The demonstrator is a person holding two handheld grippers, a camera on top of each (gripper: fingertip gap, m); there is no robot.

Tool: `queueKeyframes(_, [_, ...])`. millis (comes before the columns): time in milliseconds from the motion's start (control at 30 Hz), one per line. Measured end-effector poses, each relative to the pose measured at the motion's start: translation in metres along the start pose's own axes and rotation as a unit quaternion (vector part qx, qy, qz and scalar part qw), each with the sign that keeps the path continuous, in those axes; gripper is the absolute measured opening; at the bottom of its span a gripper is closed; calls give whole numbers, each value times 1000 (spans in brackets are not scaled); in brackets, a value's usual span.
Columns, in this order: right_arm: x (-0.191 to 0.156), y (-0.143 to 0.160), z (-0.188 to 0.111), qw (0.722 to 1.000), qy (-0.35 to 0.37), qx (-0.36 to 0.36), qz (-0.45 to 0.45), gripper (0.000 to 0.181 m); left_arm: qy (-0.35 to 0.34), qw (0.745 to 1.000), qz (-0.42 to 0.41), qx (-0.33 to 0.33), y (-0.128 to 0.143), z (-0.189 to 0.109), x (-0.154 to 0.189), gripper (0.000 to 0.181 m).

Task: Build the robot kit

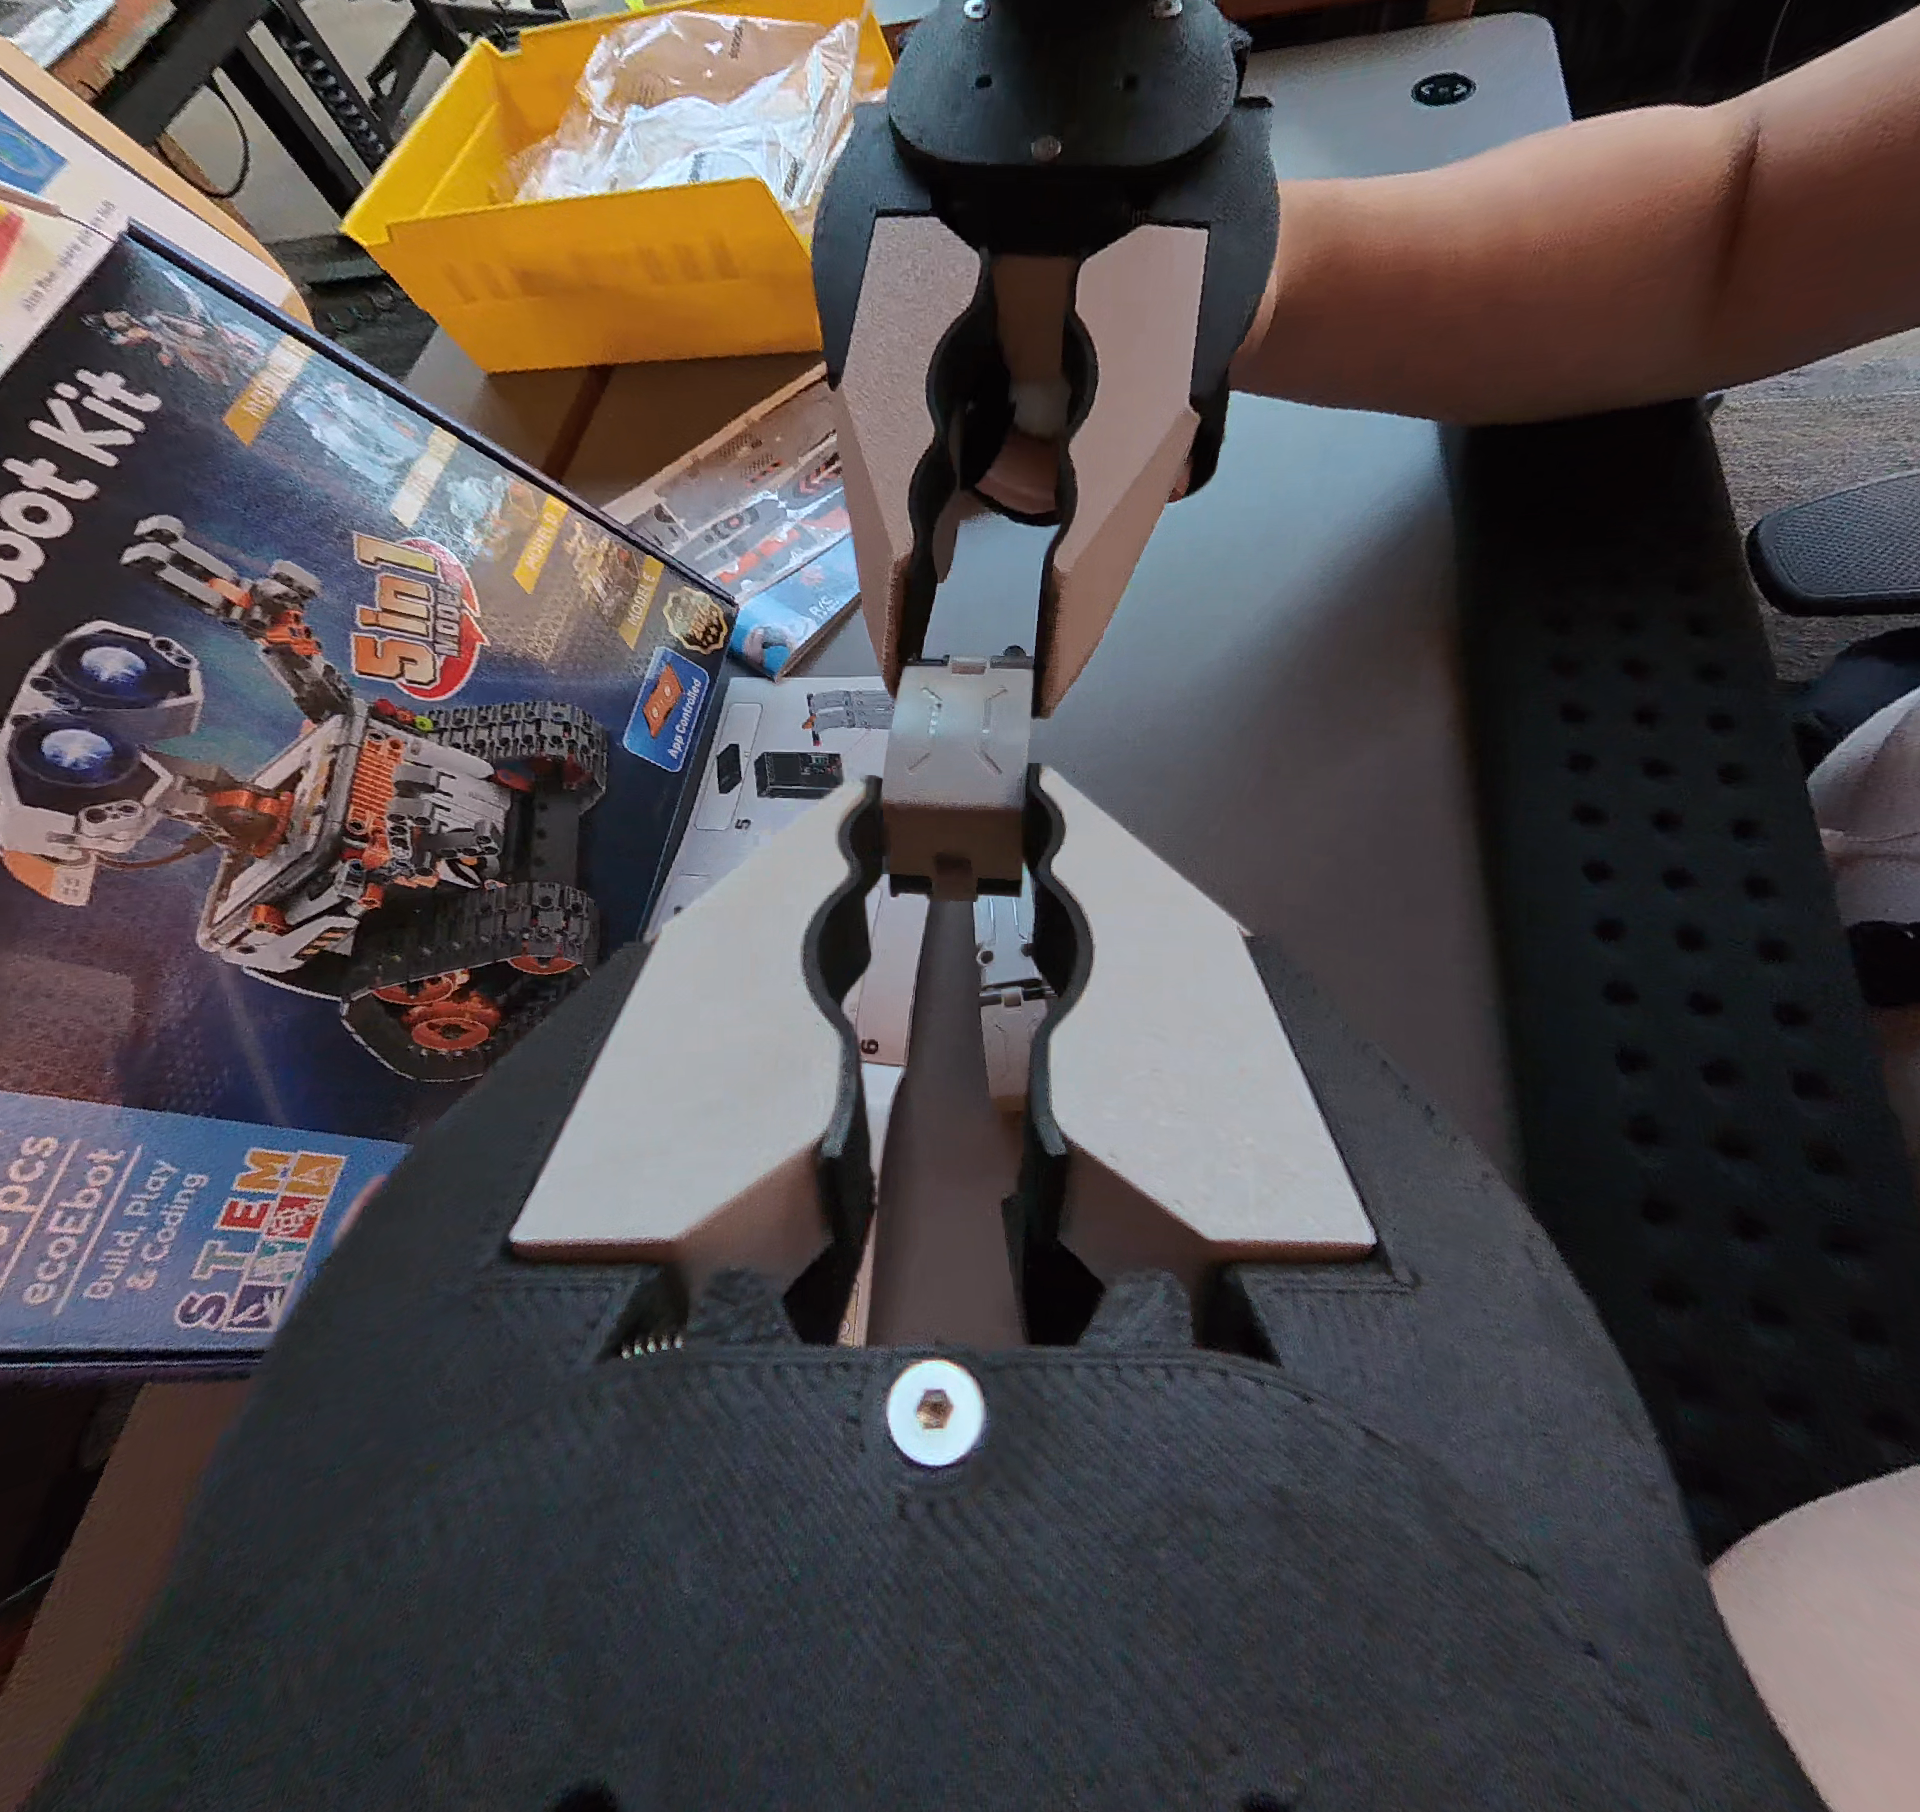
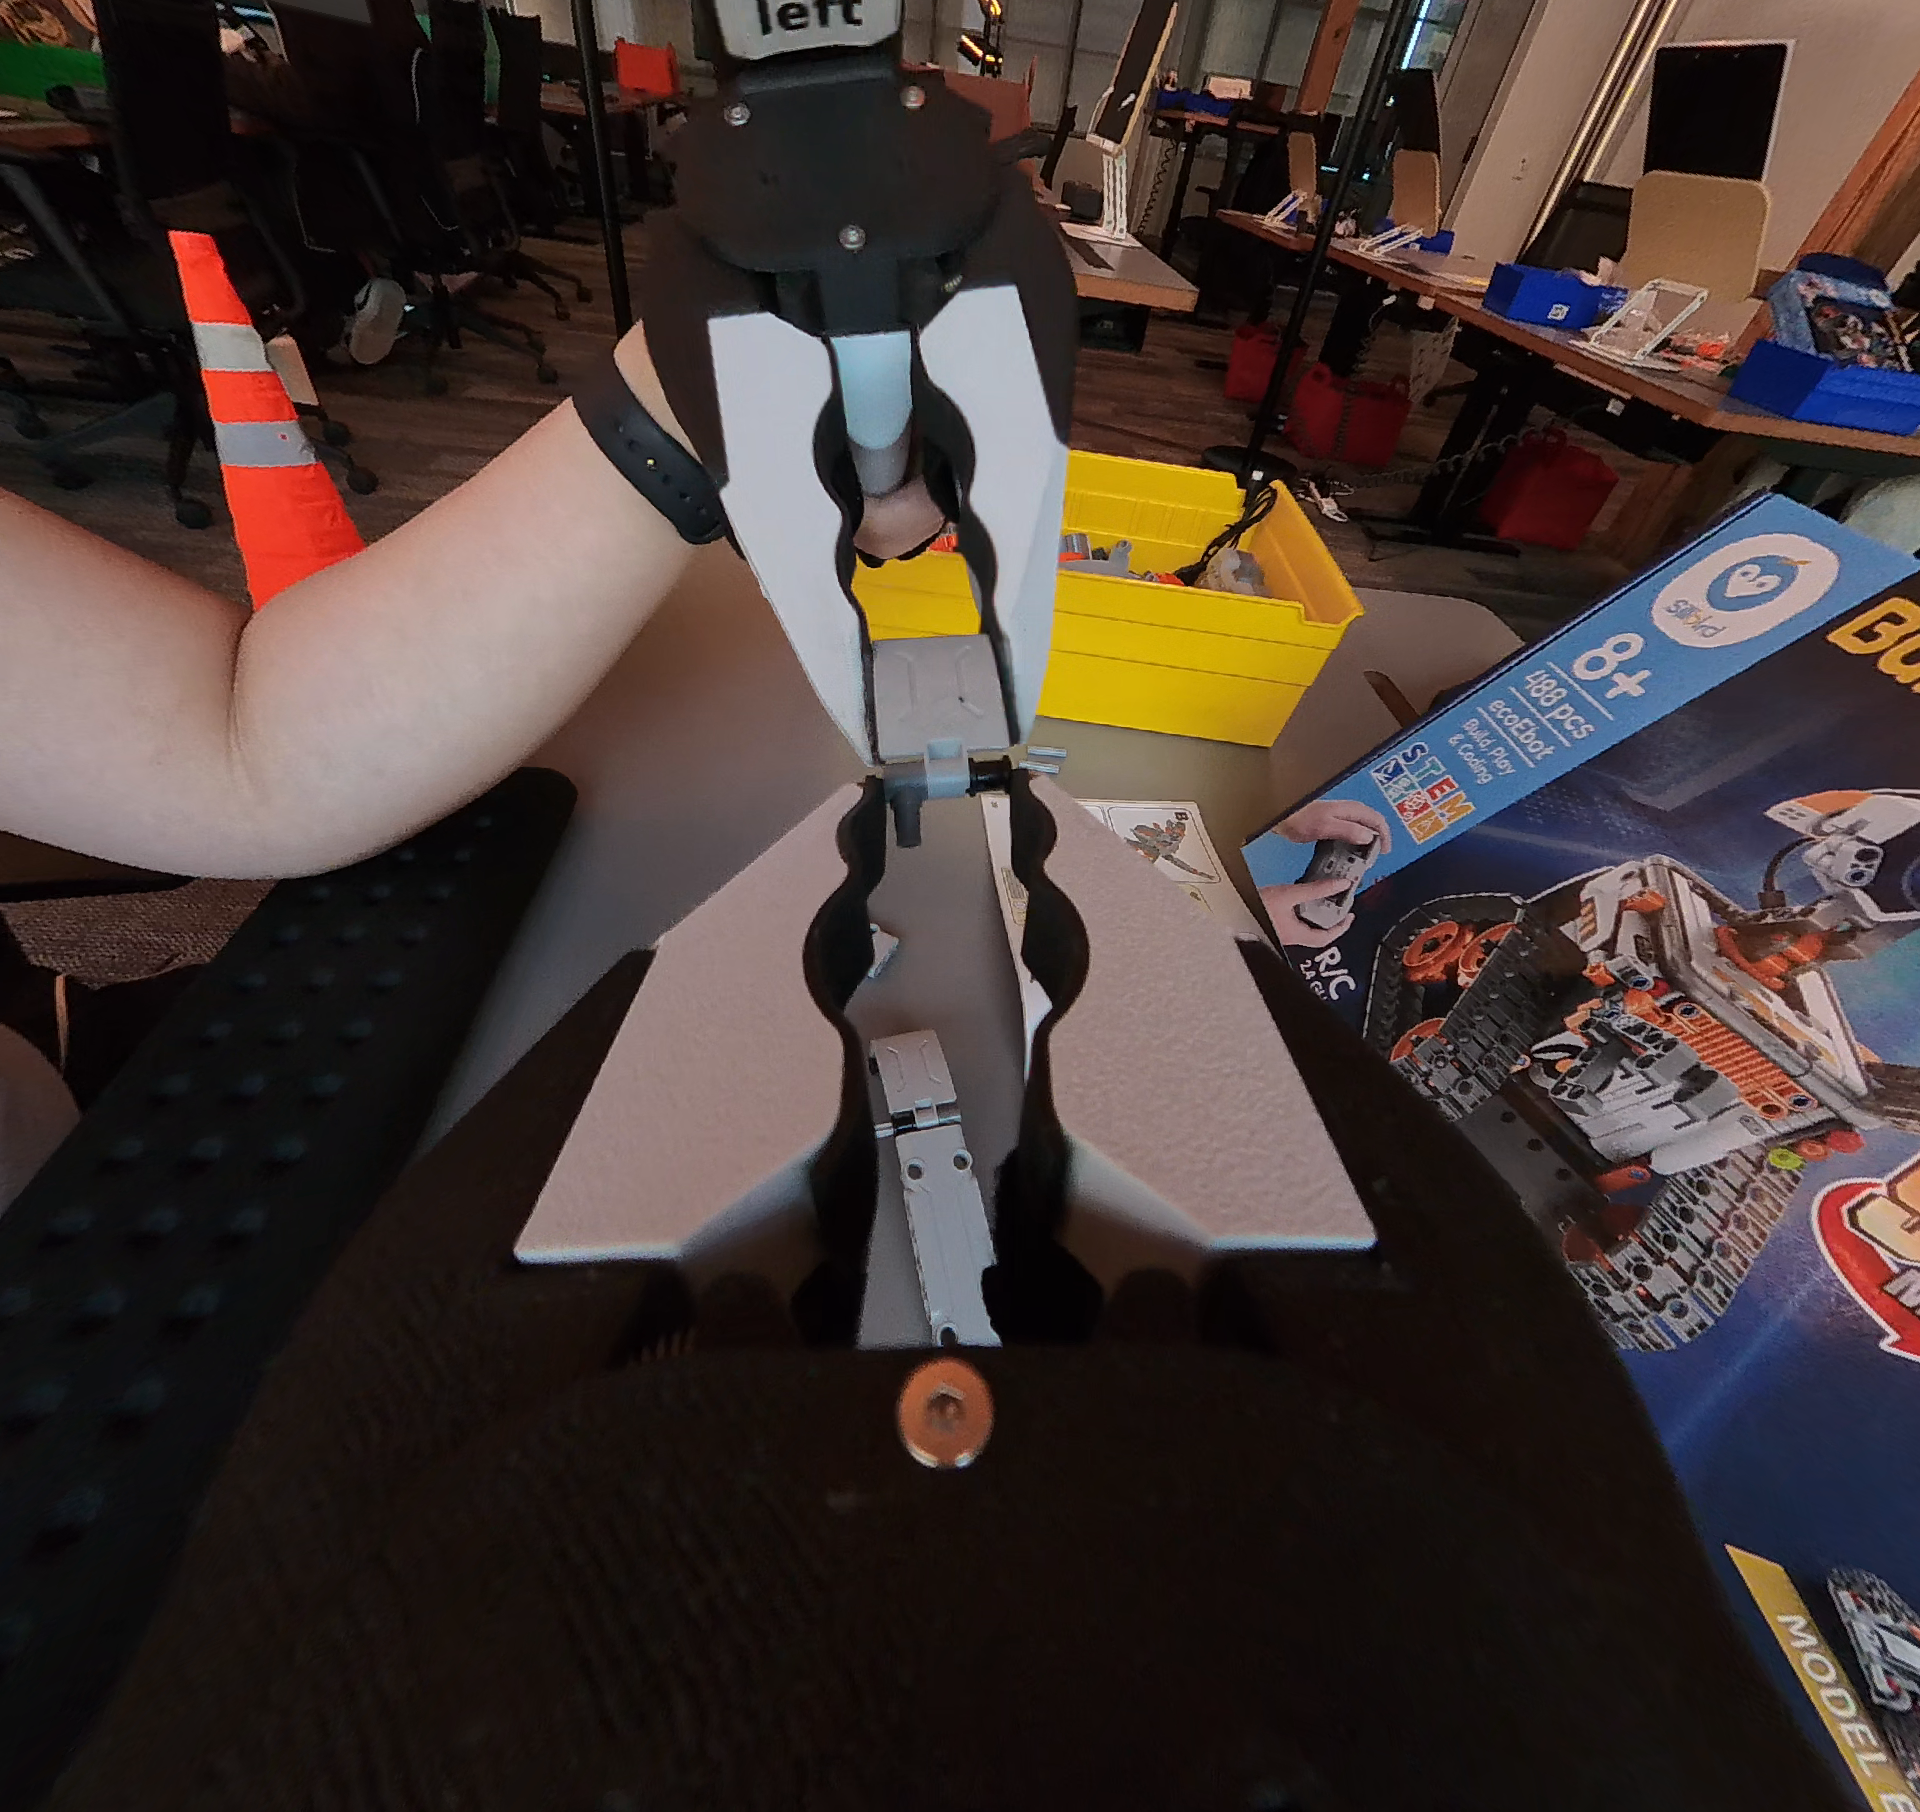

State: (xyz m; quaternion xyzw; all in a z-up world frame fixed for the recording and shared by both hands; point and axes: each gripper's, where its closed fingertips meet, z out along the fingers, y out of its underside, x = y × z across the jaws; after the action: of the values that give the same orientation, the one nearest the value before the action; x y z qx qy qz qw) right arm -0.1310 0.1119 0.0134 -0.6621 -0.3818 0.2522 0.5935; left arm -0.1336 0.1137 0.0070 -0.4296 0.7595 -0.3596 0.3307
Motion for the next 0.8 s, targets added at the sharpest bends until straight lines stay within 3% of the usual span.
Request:
queueKeyframes(200, [-1, 1, 3, 1000, 0, 5, 8, 23, -7, 999, 5, -32, 5, -1, 0, 25])
queueKeyframes(333, [-6, -13, 2, 999, 1, 45, 2, 23, 3, 1000, -4, -20, -3, -10, 5, 25])
queueKeyframes(467, [-8, -20, 4, 997, 8, 82, -8, 53, -6, 1000, 1, 8, -7, -26, 4, 25])
queueKeyframes(667, [-23, 53, 39, 999, -35, -30, -28, 51, -37, 997, -9, 67, -7, -69, -1, 25])
queueKeyframes(800, [-58, 96, 85, 972, -105, -168, -128, 54, -44, 993, -7, 114, -7, -93, 0, 25])
